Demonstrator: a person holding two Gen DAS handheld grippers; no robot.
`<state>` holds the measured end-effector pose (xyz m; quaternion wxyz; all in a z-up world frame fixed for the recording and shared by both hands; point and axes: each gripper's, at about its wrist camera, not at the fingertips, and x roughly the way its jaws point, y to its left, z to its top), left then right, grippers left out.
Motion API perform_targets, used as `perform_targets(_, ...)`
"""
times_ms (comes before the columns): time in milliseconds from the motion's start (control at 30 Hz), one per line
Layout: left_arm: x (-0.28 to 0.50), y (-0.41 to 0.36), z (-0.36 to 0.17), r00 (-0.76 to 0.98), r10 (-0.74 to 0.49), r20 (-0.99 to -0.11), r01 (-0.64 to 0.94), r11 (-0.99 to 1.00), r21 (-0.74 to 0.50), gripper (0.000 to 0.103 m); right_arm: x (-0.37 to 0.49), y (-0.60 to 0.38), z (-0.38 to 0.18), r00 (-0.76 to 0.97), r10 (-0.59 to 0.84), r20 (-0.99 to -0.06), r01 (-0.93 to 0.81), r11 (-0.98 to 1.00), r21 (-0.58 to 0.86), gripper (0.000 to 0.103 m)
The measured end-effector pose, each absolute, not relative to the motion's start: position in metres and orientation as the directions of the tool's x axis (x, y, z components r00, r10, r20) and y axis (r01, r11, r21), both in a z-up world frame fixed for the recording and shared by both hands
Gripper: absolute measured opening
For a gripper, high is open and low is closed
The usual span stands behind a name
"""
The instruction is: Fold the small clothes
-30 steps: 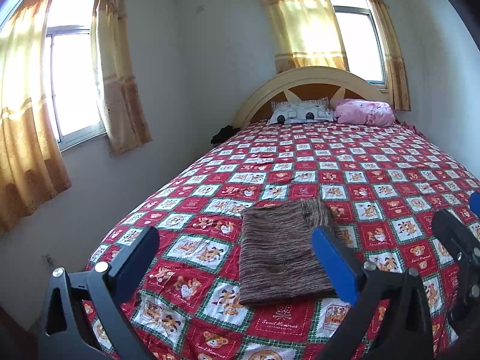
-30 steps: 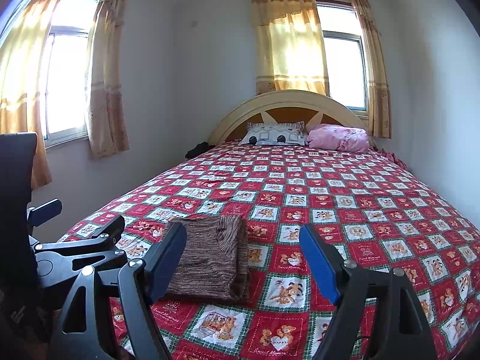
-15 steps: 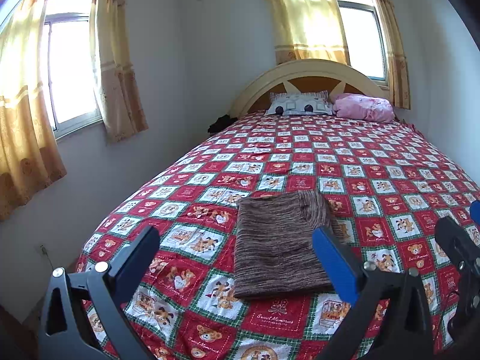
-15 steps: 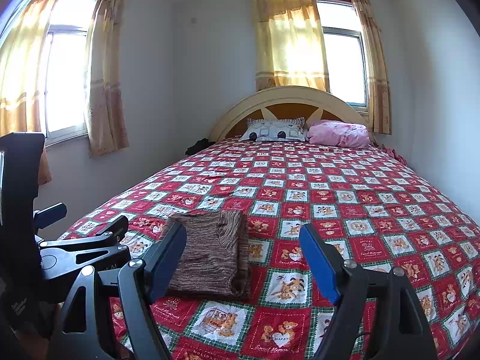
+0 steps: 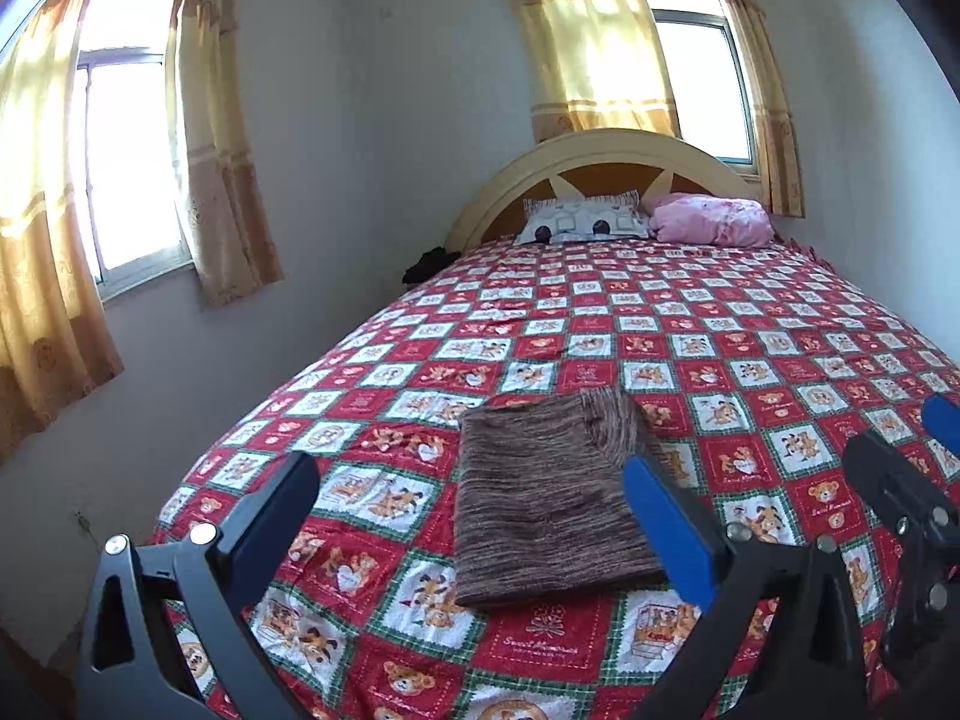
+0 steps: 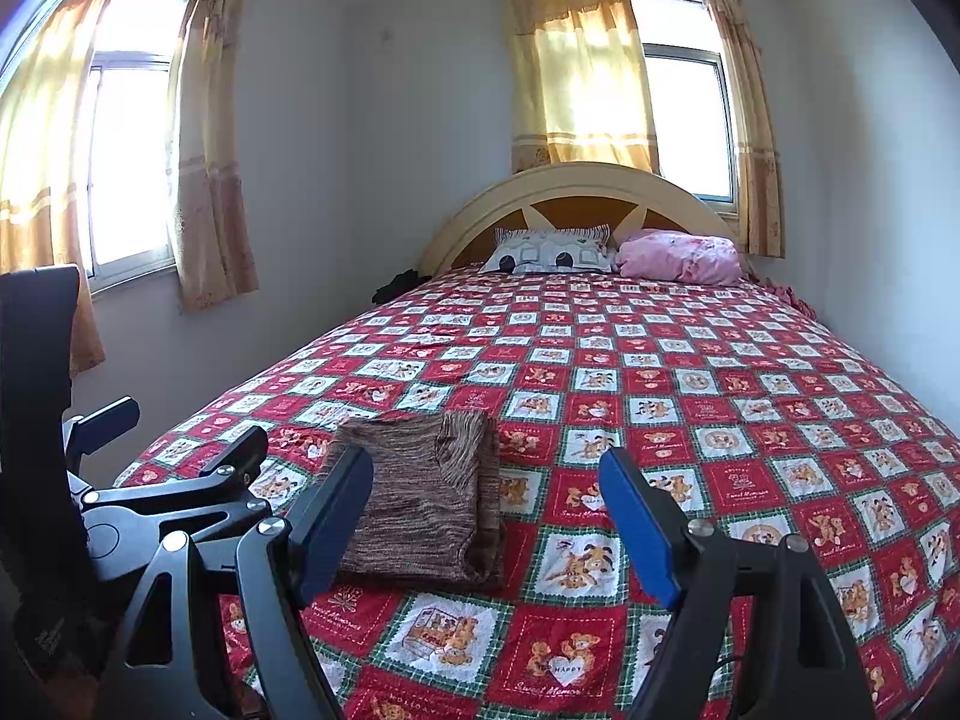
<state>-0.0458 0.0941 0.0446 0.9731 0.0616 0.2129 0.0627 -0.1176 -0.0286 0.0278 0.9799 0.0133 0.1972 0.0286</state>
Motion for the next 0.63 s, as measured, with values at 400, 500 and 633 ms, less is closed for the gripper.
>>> perform_targets(400, -0.0436, 0.0927, 0.0411, 0.887, 0.123, -0.446, -0.075, 0.989, 0.124, 0.103, -0.1145, -0.0339, 0.0262, 0.917, 0.059, -0.395, -0.042, 0.998, 0.052, 0.078)
perform_targets(500, -0.0422, 0.0927, 0.0394, 0.883, 0.122, -0.454, -0.074, 0.99, 0.122, 0.103, -0.1145, -0.0347, 0.0259, 0.915, 0.059, -0.398, -0.041, 0.998, 0.053, 0.078)
perform_targets(633, -0.04, 0.0937, 0.0377, 0.878, 0.128, -0.461, -0.078, 0.989, 0.125, 0.103, -0.1145, -0.0354, 0.0258, 0.916, 0.059, -0.398, -0.041, 0.998, 0.053, 0.078)
